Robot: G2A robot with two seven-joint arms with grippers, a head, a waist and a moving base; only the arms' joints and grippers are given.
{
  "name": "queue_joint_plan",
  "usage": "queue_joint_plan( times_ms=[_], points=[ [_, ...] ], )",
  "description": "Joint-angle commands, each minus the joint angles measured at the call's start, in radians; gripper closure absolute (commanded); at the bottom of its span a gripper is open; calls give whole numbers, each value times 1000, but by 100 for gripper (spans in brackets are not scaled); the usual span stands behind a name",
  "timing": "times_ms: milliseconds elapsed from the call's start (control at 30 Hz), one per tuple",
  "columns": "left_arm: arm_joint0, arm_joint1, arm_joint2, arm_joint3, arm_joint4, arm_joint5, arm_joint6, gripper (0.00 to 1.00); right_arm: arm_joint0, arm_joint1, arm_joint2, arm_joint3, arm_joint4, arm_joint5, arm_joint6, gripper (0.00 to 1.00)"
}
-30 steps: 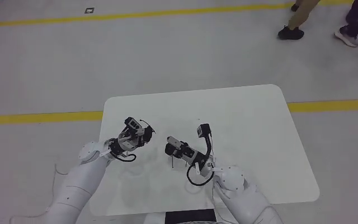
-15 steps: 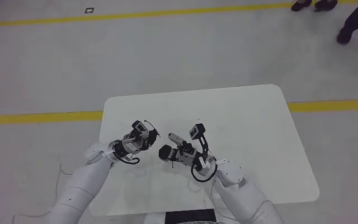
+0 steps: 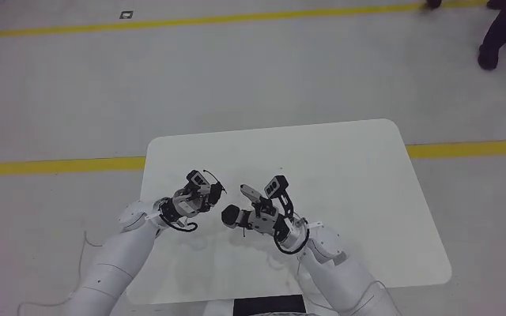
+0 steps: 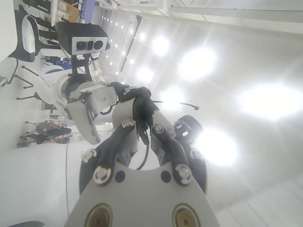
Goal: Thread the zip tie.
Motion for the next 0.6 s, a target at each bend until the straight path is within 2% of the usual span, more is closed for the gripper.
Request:
queue_joint_plan(
  times_ms=[0,167,267,467,567],
  points=[
    [0,0,0,0,0,0,0,100,2,1,-2,3,3,1,0,78],
    [0,0,0,0,0,0,0,100,8,1,-12,11,4,1,-9,84],
    [0,0,0,0,0,0,0,100,13,1,-20,17,-8,-4,-25,84],
    [0,0,0,0,0,0,0,100,24,-2,-39,24,-24,-20,-60,92],
    [0,0,0,0,0,0,0,100,31,-3,-48,30,-27,-29,-74,91]
  ],
)
